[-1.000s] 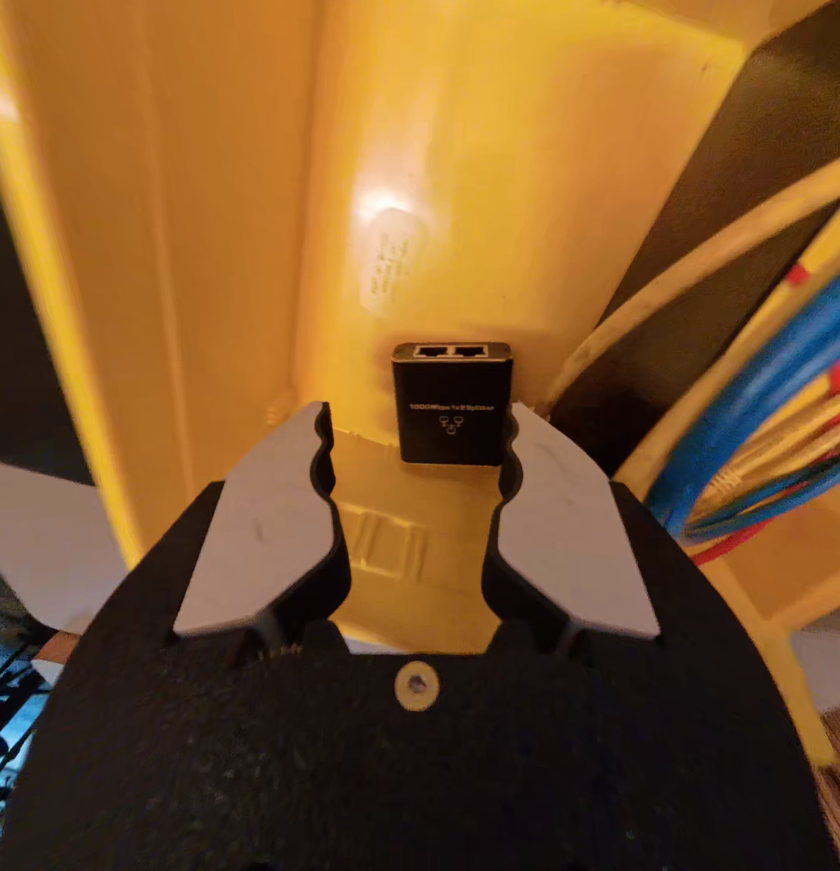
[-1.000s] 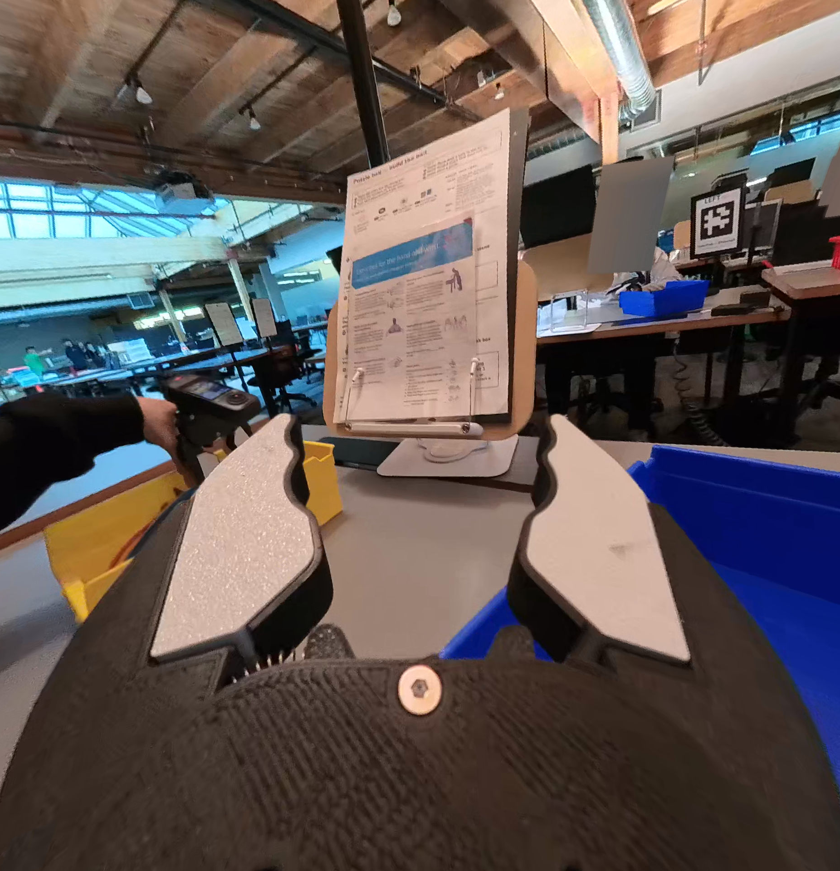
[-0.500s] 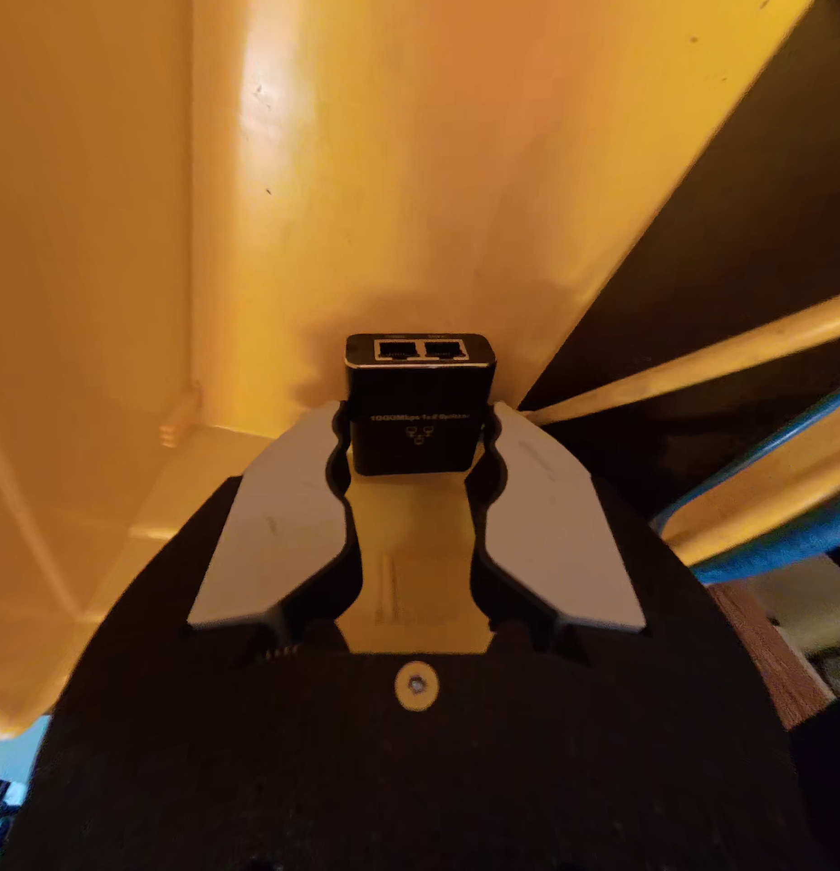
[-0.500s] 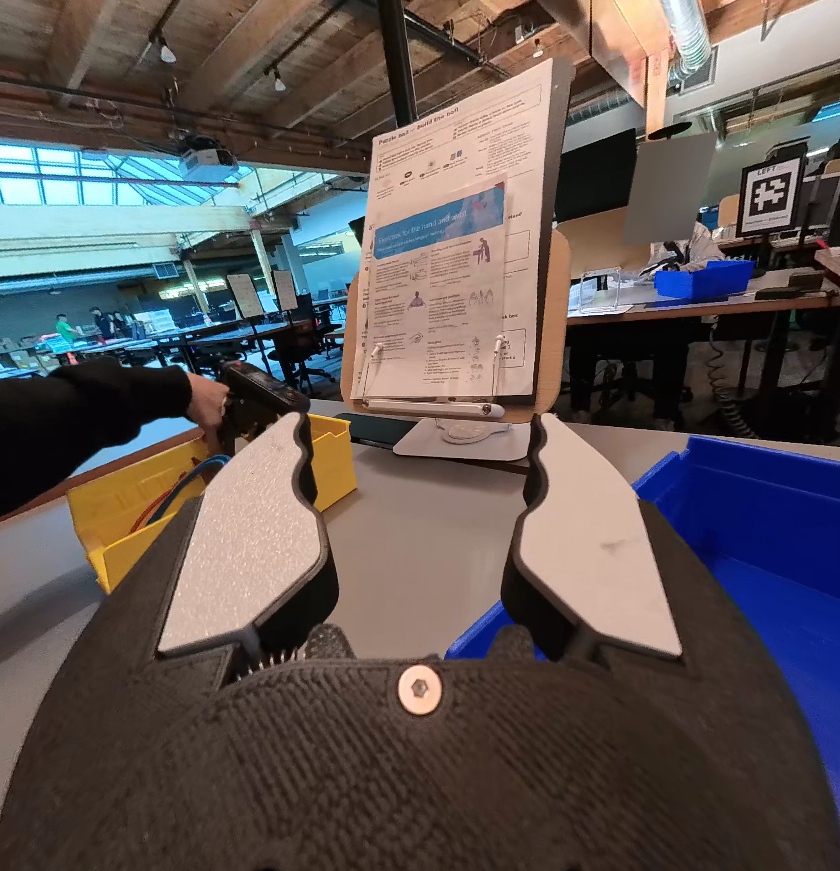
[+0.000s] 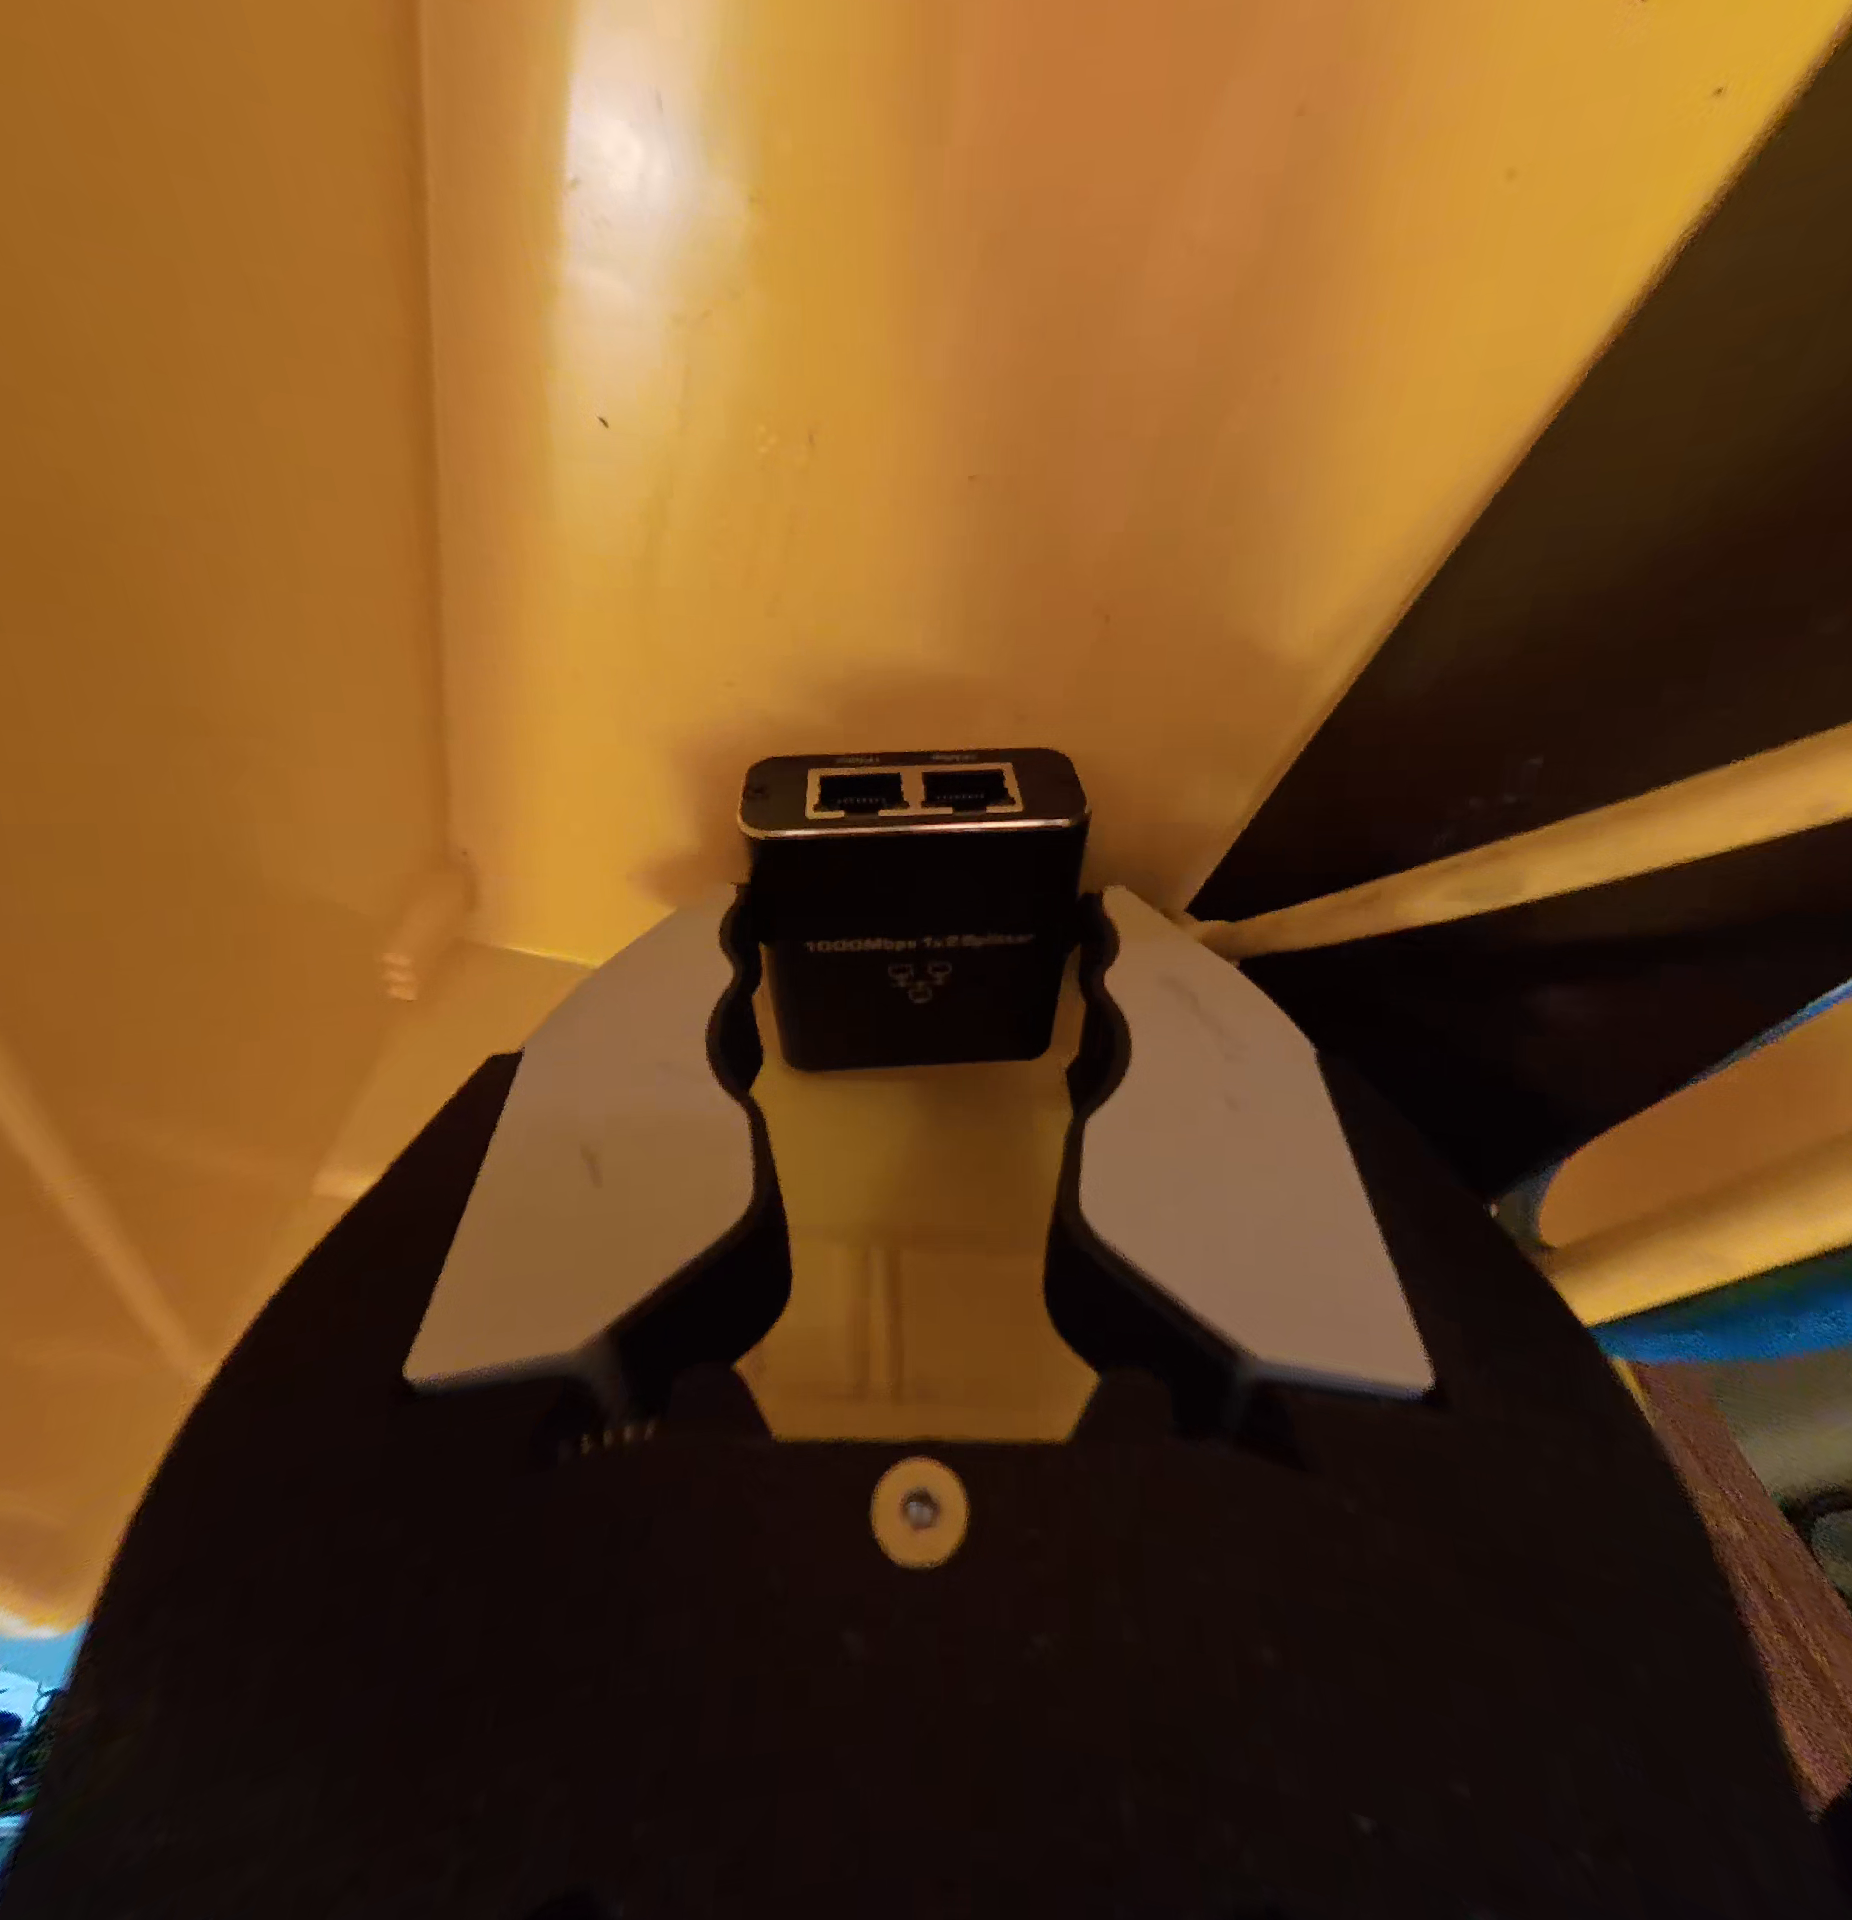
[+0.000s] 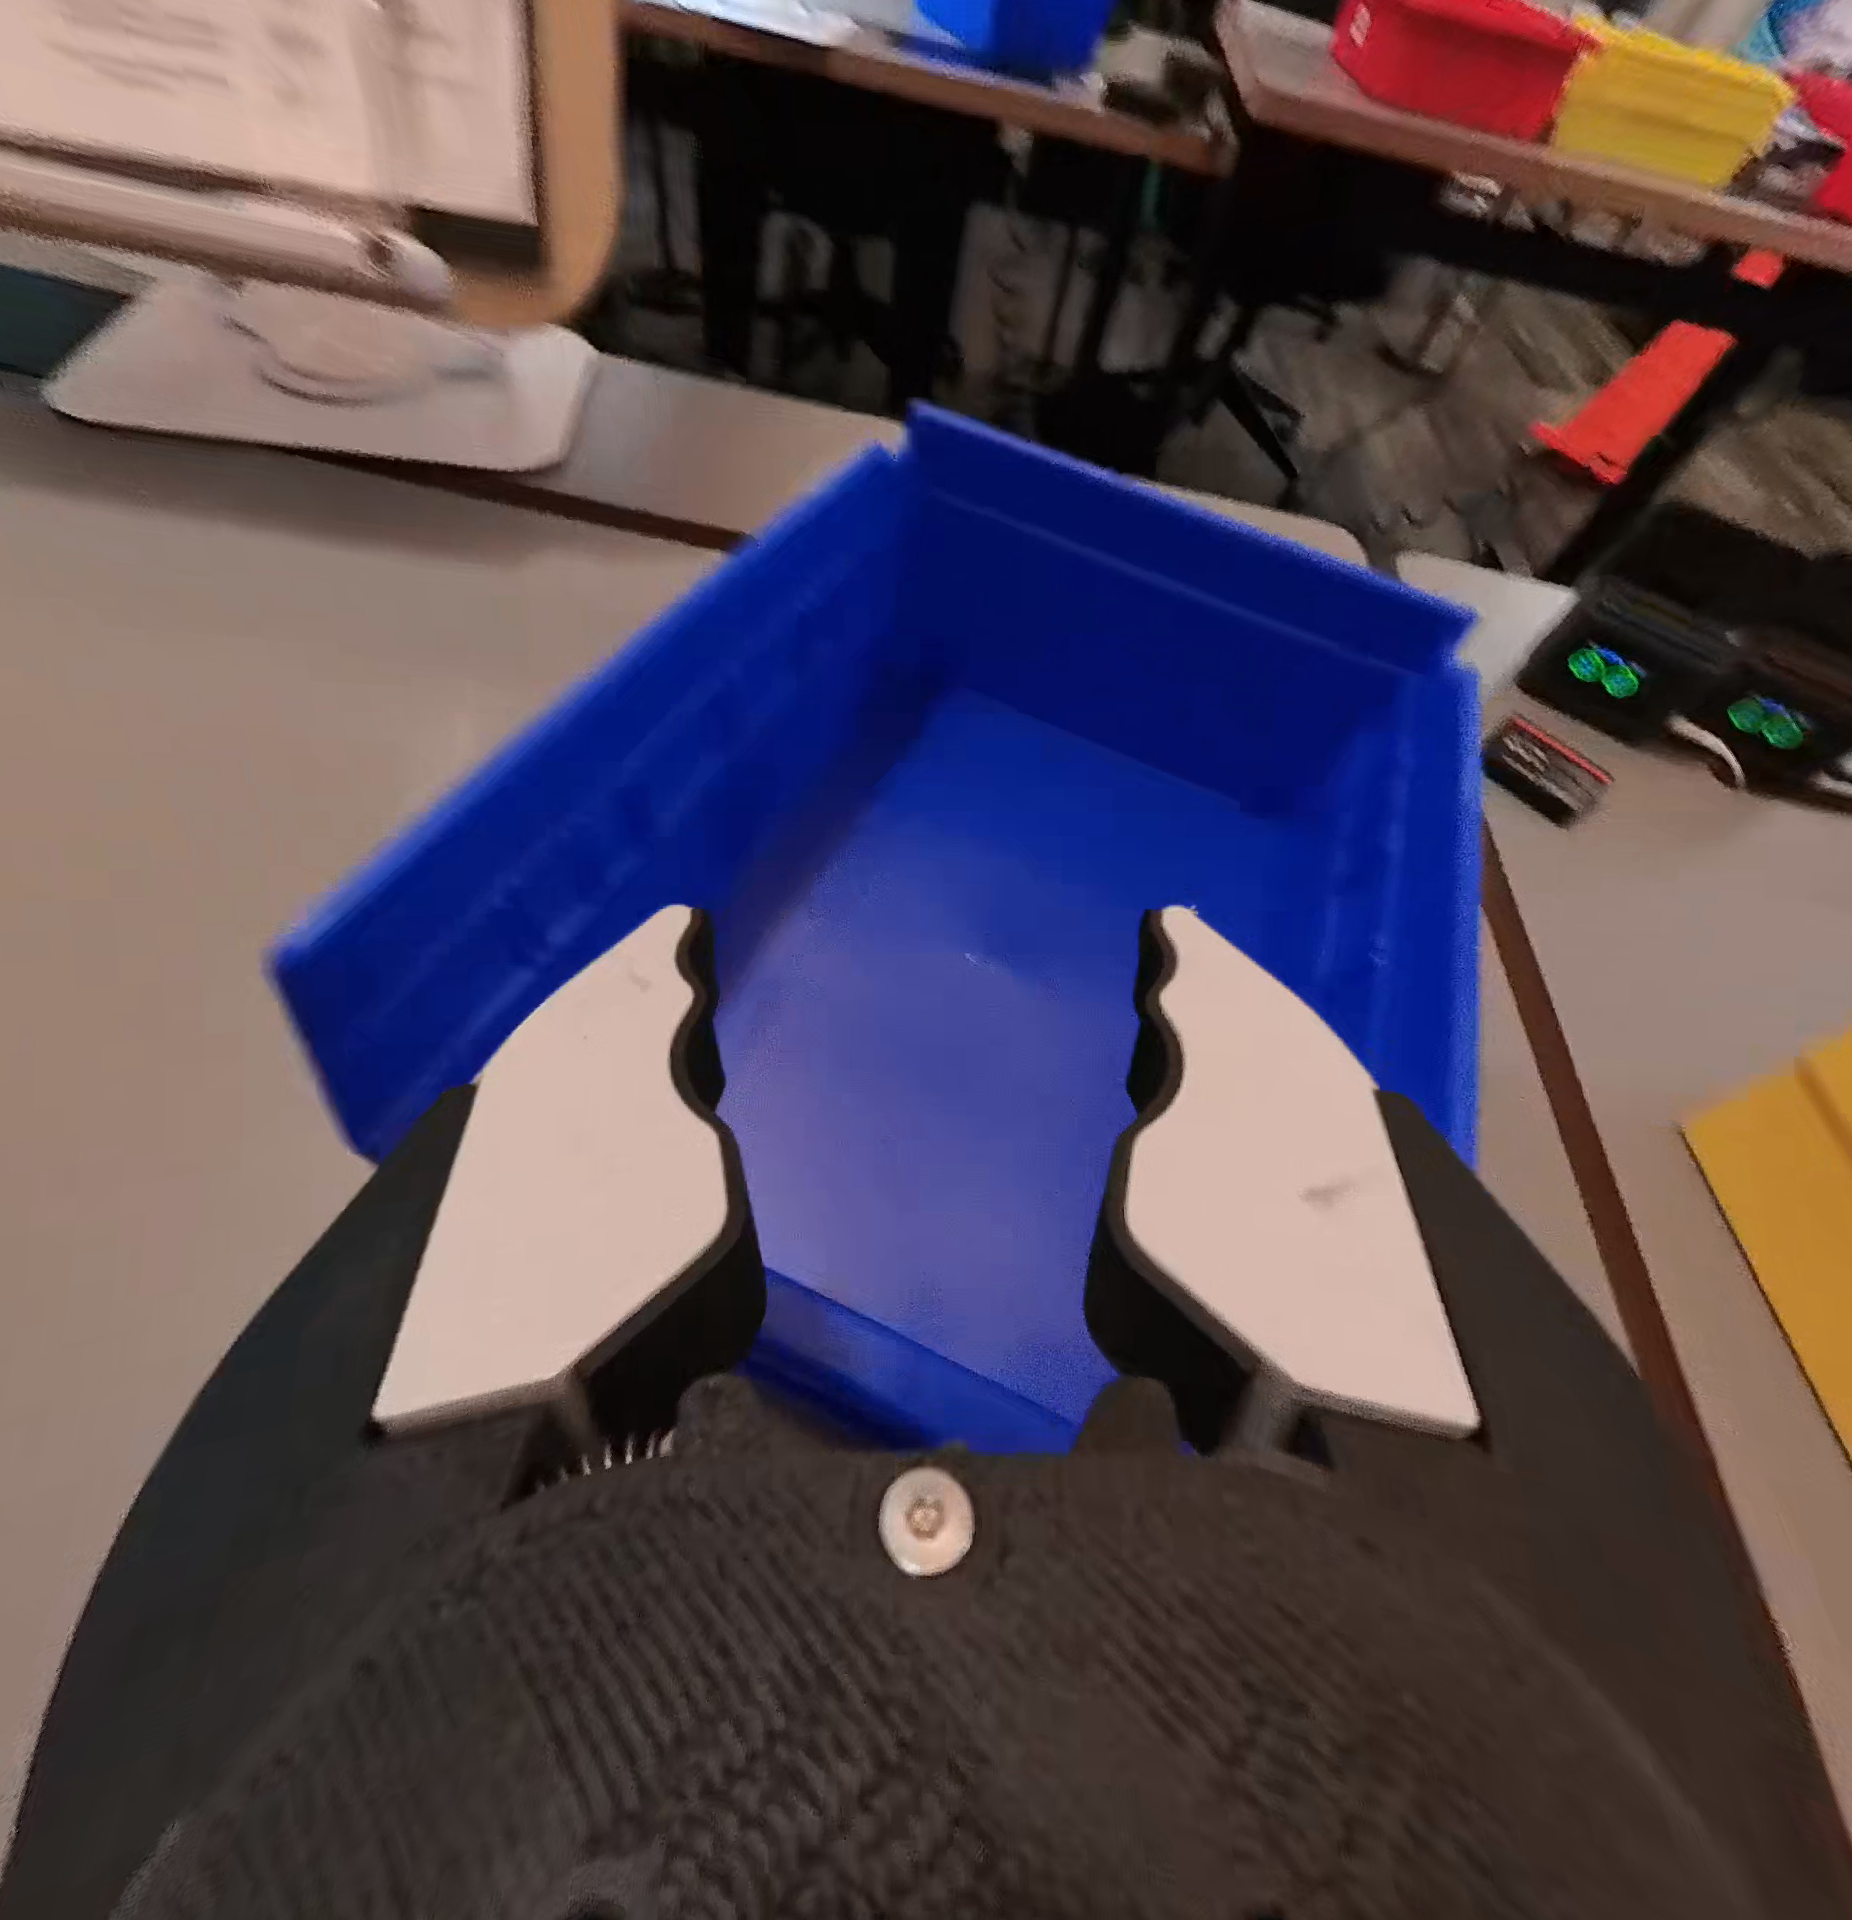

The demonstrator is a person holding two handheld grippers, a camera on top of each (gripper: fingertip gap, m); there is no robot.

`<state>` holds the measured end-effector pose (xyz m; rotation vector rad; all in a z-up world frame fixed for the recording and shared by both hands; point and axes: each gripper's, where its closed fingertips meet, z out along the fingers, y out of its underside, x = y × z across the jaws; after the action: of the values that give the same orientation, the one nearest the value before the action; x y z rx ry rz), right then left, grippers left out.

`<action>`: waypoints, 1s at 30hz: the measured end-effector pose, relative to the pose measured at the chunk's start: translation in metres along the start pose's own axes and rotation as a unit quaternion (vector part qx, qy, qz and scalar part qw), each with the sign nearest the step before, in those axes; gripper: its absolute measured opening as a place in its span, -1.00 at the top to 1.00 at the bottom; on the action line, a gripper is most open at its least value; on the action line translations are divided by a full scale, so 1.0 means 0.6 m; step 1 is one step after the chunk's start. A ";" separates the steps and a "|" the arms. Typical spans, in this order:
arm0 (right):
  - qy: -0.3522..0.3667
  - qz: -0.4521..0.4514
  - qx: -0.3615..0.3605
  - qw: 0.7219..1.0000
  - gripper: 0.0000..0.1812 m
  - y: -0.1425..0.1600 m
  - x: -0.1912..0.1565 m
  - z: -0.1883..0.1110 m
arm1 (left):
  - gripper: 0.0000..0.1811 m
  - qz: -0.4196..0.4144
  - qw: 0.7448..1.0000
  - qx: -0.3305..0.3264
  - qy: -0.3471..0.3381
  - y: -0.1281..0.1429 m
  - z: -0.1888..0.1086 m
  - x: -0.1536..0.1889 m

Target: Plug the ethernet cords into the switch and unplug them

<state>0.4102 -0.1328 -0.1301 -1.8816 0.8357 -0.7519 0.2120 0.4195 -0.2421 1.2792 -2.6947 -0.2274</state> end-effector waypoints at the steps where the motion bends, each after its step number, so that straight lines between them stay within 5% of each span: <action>1: 0.014 0.001 -0.014 1.000 0.14 0.016 0.018 0.002 | 0.35 0.000 1.000 0.005 -0.005 0.007 0.001 -0.003; 7: 0.061 -0.039 -0.027 0.997 0.37 0.058 0.084 0.007 | 0.35 0.017 0.998 0.014 -0.064 0.048 0.004 -0.034; 11: 0.093 -0.080 -0.060 0.991 0.24 0.079 0.108 0.008 | 0.35 0.016 0.999 -0.003 -0.050 0.067 0.003 -0.026; 22: 0.066 -0.077 0.020 0.995 0.27 0.009 0.056 -0.002 | 0.32 0.063 0.988 -0.118 -0.081 0.090 0.024 -0.038; 26: 0.075 -0.093 0.023 0.993 0.26 0.000 0.054 -0.007 | 0.32 0.082 0.980 -0.060 -0.168 0.070 -0.002 -0.073; 30: 0.035 -0.081 0.087 0.992 0.22 -0.050 0.018 -0.028 | 0.32 0.009 0.963 0.091 -0.255 0.038 -0.087 -0.099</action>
<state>0.4107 -0.1393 -0.0948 -1.7890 0.6441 -0.9654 0.2425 0.4760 -0.1905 1.4043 -3.2236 -0.3596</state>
